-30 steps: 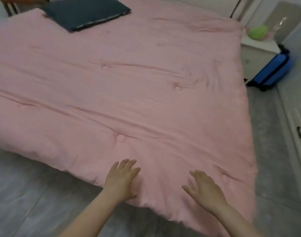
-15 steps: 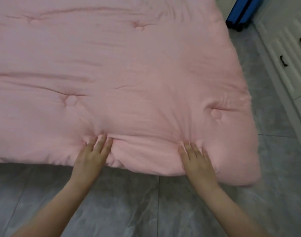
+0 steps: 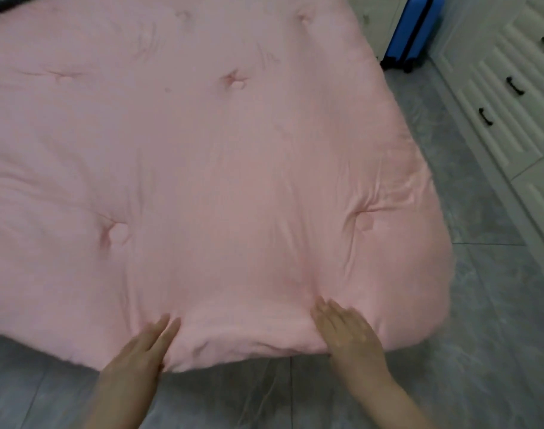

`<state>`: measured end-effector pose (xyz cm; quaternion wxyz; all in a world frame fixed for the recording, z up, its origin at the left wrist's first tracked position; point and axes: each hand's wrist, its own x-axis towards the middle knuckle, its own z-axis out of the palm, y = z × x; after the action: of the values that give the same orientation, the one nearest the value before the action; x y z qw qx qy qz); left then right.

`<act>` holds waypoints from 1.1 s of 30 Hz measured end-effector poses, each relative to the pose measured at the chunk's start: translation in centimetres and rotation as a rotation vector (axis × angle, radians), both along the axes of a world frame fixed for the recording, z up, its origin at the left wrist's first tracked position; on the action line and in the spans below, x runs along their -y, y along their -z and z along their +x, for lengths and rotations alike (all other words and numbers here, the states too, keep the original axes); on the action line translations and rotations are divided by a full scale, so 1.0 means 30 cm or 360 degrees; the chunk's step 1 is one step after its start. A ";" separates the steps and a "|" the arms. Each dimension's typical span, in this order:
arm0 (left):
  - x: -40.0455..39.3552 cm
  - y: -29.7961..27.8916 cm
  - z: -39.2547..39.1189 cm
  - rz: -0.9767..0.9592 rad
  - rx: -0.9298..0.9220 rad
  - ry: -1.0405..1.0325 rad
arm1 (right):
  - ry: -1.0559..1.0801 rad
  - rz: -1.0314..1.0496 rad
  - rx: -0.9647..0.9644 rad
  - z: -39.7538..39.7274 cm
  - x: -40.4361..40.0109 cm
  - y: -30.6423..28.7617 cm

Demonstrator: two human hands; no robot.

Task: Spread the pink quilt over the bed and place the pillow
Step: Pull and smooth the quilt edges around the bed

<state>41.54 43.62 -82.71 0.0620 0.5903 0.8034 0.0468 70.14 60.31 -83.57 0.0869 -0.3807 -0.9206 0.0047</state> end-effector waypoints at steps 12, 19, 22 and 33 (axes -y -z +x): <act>-0.350 -0.001 0.090 -0.0178 -0.0099 0.0141 | 0.0540 -0.0551 0.0429 0.180 -0.170 -0.013; -0.253 -0.023 0.153 -0.0626 0.0088 0.0128 | 0.0531 -0.1331 0.0622 0.189 -0.066 -0.058; -0.143 -0.140 0.135 -0.0716 0.0109 -0.0081 | 0.0486 -0.1277 0.0544 0.145 -0.031 -0.157; 0.013 -1.178 -0.025 0.0564 0.0146 -0.0526 | 0.0053 -0.0892 -0.0678 -0.218 0.043 -1.185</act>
<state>40.78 43.23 -47.37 -0.0144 0.4499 0.8646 0.2232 63.61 59.03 -48.01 0.1692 -0.3953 -0.8384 0.3350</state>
